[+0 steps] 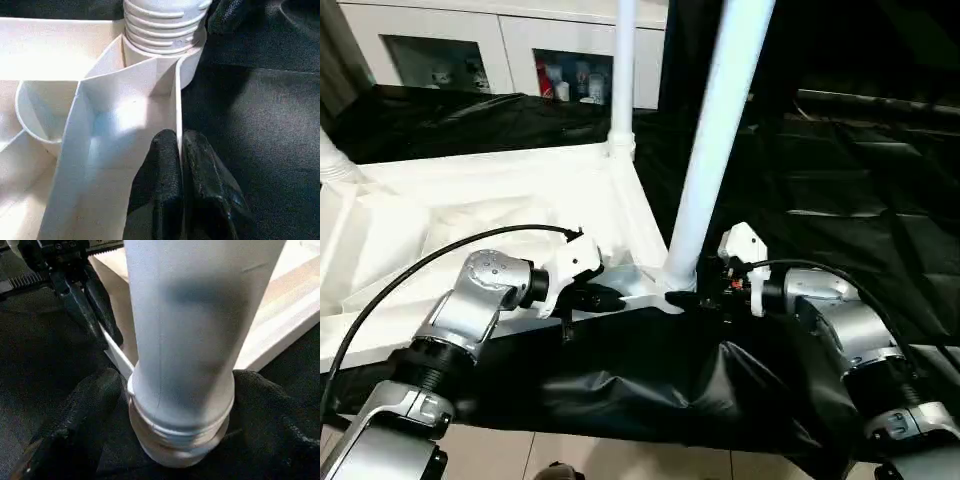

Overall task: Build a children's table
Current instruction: Rotate leg to tighten

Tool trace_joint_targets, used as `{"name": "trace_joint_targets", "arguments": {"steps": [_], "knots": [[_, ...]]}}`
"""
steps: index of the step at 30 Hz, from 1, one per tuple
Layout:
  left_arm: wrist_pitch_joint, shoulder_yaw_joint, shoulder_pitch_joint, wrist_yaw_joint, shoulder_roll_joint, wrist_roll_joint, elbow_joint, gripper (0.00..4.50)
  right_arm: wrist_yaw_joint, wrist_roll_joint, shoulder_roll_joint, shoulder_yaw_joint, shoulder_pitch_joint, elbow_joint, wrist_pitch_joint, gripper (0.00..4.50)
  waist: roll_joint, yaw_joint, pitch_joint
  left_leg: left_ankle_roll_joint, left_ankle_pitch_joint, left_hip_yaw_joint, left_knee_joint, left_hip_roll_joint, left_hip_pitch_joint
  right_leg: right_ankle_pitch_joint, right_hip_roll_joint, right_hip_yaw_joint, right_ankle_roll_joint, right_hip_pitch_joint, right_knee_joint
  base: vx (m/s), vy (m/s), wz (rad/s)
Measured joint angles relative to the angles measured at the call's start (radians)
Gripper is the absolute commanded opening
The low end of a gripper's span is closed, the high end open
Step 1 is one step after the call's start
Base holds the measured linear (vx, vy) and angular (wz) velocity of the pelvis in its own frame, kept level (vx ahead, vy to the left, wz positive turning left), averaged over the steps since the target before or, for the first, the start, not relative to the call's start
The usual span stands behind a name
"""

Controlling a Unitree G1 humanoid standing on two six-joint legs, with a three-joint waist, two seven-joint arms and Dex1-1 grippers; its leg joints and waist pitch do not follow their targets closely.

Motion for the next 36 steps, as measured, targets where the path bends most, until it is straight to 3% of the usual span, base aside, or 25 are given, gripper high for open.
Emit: {"name": "trace_joint_targets", "arguments": {"steps": [8, 18, 23, 26, 32, 36], "knots": [[0.0, 0.0, 0.005, -0.011, 0.005, -0.002, -0.001, 0.0, -0.001, -0.004, 0.006, -0.001, 0.0, 0.007, -0.004, 2.85, 0.0, 0.003, 0.0, 0.0, 0.0, 0.0, 0.002, 0.0, 0.0, 0.0, 0.0, 0.0, 0.0, 0.0, 0.002, 0.0, 0.0, 0.0], [0.002, 0.002, 0.008, -0.001, 0.007, -0.001, -0.002, 0.0, -0.034, -0.011, 0.025, -0.006, 0.007, 0.016, -0.013, 2.74, 0.0, 0.003, 0.0, 0.0, 0.0, 0.0, 0.003, 0.001, 0.001, 0.0, 0.0, 0.0, 0.0, 0.0, 0.003, 0.0, 0.0, 0.0], [0.007, 0.011, -0.016, 0.141, -0.048, 0.042, 0.041, 0.0, -0.244, -0.014, 0.119, -0.068, 0.007, 0.079, -0.015, 2.74, 0.0, -0.006, 0.0, 0.0, 0.0, 0.0, 0.006, 0.001, 0.007, 0.002, 0.0, 0.001, -0.003, 0.006, 0.005, 0.0, 0.0, 0.0], [0.049, 0.022, -0.054, 0.314, -0.143, 0.083, 0.1, 0.0, -0.513, -0.022, 0.242, -0.149, -0.018, 0.148, -0.005, 2.74, -0.001, -0.009, 0.0, 0.0, 0.0, 0.0, 0.006, 0.001, 0.017, 0.0, 0.0, 0.002, 0.001, 0.014, 0.003, 0.0, 0.0, 0.0], [0.141, 0.021, -0.1, 0.511, -0.284, 0.119, 0.152, 0.0, -0.824, -0.053, 0.339, -0.192, -0.105, 0.283, -0.043, 2.73, 0.001, -0.011, -0.001, 0.0, 0.0, 0.0, 0.003, -0.004, 0.025, 0.0, -0.003, 0.003, 0.001, 0.022, -0.004, 0.0, 0.0, 0.0], [0.141, 0.022, -0.12, 0.525, -0.295, 0.12, 0.177, 0.0, -0.843, -0.056, 0.346, -0.204, -0.131, 0.33, -0.074, 2.73, 0.001, -0.006, -0.002, 0.0, 0.0, 0.0, 0.001, -0.005, 0.025, 0.0, -0.004, 0.002, 0.002, 0.022, -0.004, 0.0, 0.0, 0.0]]}}
